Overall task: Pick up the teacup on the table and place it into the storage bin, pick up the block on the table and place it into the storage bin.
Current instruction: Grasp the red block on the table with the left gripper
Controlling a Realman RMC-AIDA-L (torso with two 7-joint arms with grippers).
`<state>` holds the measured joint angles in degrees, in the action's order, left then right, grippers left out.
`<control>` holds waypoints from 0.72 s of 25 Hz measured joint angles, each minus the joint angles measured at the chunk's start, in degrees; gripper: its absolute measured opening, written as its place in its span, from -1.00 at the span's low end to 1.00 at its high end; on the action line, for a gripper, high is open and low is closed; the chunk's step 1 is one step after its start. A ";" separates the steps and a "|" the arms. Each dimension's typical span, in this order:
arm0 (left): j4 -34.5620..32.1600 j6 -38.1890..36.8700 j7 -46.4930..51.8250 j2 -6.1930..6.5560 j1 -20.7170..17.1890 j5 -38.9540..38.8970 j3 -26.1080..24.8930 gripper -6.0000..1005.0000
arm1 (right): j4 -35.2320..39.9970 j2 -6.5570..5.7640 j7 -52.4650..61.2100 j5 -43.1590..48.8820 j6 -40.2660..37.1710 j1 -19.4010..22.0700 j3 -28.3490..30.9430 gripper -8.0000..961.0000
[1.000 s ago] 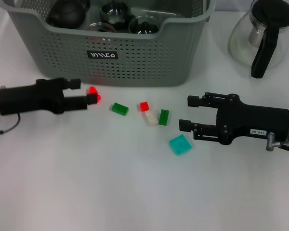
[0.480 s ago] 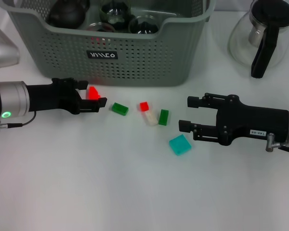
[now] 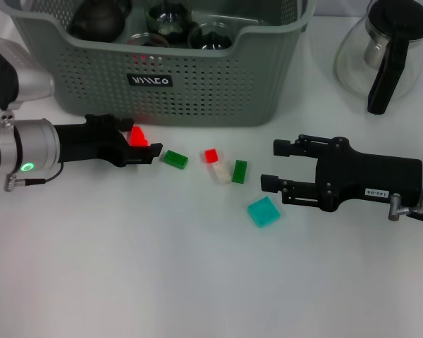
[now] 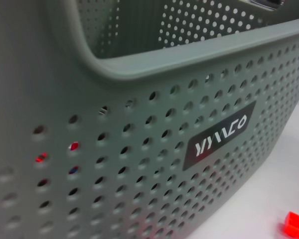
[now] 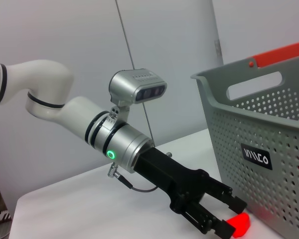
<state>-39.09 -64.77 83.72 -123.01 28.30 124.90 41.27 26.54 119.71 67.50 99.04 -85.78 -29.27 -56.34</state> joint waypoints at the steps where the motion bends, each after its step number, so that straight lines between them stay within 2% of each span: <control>1: 0.30 0.26 -0.01 -0.02 0.17 0.00 0.00 0.55 | 0.00 0.00 0.00 0.00 0.00 0.01 0.00 0.55; 9: 1.85 -0.91 0.54 0.36 1.00 0.36 2.34 0.53 | 0.00 -0.05 0.00 0.01 0.00 0.44 0.00 0.55; 15: 0.35 -8.20 0.72 0.47 -0.24 1.41 2.41 0.51 | 0.00 -0.09 0.00 0.01 0.00 0.52 0.00 0.55; 18: -0.14 -9.55 0.78 0.56 -0.50 2.29 2.16 0.50 | 0.00 -0.09 0.00 0.01 0.00 0.53 0.00 0.55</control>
<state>-39.24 -74.32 84.50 -122.45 27.79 127.19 43.43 26.54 119.62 67.50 99.06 -85.78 -28.74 -56.34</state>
